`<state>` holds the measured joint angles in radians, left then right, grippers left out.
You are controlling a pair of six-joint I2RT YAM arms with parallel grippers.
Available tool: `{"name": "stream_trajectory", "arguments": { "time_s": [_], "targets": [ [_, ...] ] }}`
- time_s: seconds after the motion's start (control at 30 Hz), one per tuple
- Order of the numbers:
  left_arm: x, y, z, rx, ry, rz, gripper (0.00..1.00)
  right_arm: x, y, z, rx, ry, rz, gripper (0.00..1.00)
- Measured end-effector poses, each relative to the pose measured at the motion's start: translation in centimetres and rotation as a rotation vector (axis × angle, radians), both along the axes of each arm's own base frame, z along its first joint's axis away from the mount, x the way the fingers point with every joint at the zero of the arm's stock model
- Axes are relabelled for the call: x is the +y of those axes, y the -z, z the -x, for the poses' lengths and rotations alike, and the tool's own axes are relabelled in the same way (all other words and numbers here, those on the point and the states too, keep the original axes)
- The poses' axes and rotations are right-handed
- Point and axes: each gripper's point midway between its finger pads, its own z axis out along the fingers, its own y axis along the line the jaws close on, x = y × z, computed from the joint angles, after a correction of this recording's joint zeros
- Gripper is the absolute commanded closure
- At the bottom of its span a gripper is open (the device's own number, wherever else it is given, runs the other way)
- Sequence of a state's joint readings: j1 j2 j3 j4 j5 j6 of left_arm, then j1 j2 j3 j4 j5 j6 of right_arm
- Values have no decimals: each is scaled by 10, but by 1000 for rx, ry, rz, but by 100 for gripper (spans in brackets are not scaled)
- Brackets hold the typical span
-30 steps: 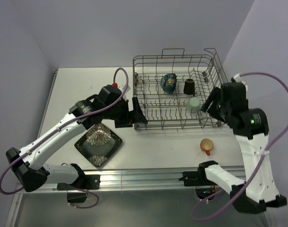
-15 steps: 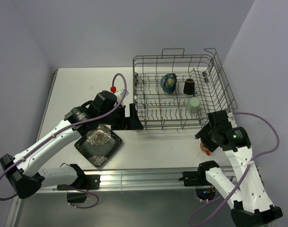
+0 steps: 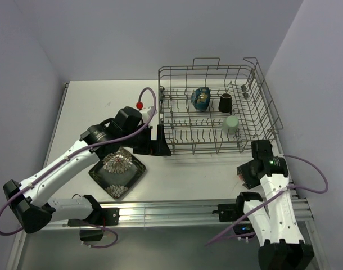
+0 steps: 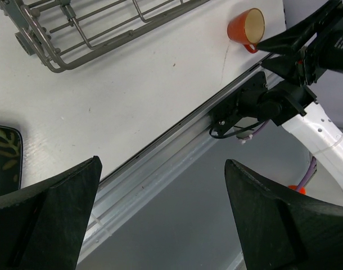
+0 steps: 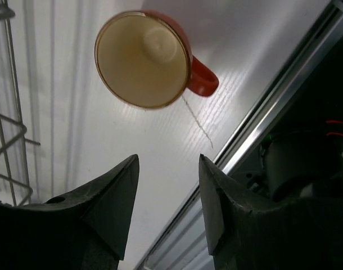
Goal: Load the mixed dishes into the dish rack
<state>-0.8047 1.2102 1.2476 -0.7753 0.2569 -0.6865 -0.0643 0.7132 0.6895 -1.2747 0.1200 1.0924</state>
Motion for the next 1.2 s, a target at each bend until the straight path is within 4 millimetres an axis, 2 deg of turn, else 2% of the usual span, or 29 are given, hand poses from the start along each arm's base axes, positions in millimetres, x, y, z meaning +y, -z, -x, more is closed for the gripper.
{"name": "stream_trajectory", "arguments": {
  "time_s": [0.3, 0.5, 0.7, 0.83, 0.97, 1.0, 1.1, 1.2],
  "targets": [
    [1, 4, -5, -11, 16, -27, 2, -26, 10, -22, 36, 66, 13, 44],
    [5, 4, -10, -7, 1, -25, 1, -33, 13, -31, 4, 76, 24, 44],
    [9, 5, -13, 0, -16, -33, 2, -30, 42, -20, 50, 89, 12, 46],
    [13, 6, -10, 14, -17, -50, 2, -30, 54, -20, 55, 100, 8, 50],
    [15, 0, -10, 7, -15, -51, 2, -32, 63, -25, 57, 110, 7, 65],
    [15, -3, -10, 3, -14, -49, 2, -32, 65, -25, 60, 112, 7, 77],
    [15, -8, -11, -8, -14, -46, 2, -33, 67, -30, 55, 117, 7, 100],
    [17, -9, -11, -8, -17, -51, 2, -34, 66, -34, 29, 117, 10, 100]
  ]
}}
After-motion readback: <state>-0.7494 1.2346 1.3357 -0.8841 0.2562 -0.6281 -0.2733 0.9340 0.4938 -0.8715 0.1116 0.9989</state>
